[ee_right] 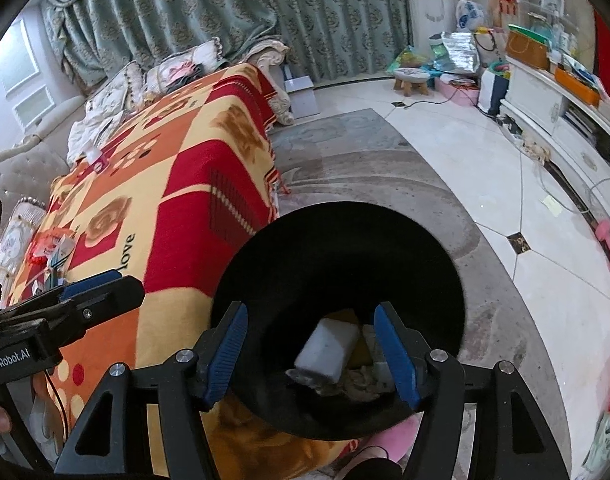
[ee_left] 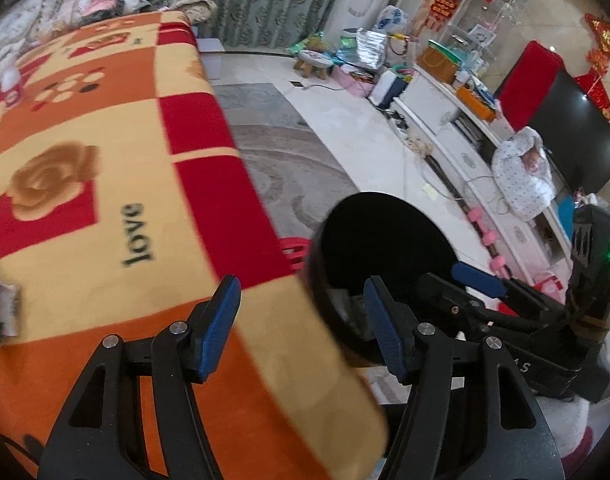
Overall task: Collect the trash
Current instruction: 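Open both tools to drop the foam block and tissue pack into the bin, then grasp the pink packet with the left tool while the right tool grasps the dark green pouch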
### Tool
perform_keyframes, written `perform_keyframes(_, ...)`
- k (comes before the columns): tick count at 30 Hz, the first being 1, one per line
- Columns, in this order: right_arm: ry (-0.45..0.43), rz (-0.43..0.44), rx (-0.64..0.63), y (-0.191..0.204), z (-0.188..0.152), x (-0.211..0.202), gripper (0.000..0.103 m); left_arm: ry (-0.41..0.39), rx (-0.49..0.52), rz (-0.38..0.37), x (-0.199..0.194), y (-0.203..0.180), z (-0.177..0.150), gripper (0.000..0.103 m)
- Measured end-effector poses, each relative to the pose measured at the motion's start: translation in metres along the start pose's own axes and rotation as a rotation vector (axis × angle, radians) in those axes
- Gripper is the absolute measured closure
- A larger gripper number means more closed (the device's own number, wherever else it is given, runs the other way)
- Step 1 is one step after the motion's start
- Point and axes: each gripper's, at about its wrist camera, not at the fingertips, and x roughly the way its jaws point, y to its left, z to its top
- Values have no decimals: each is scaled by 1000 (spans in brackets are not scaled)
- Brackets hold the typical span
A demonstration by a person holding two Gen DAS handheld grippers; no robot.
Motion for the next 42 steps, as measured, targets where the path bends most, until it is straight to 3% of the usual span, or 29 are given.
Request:
perform_keyframes(13, 51, 97, -135, 87, 2, 23, 36, -49, -100, 185, -58, 87, -30, 40)
perform_keyframes(29, 119, 310, -412, 260, -5, 53, 36, -101, -328, 393, -146, 252, -77, 40)
perform_keyframes(36, 127, 359, -505, 325, -2, 67, 36, -143, -410, 401, -170, 311, -75, 40)
perform_keyframes(42, 151, 380, -556, 356, -2, 81, 32, -151, -374, 300, -166, 327, -46, 40)
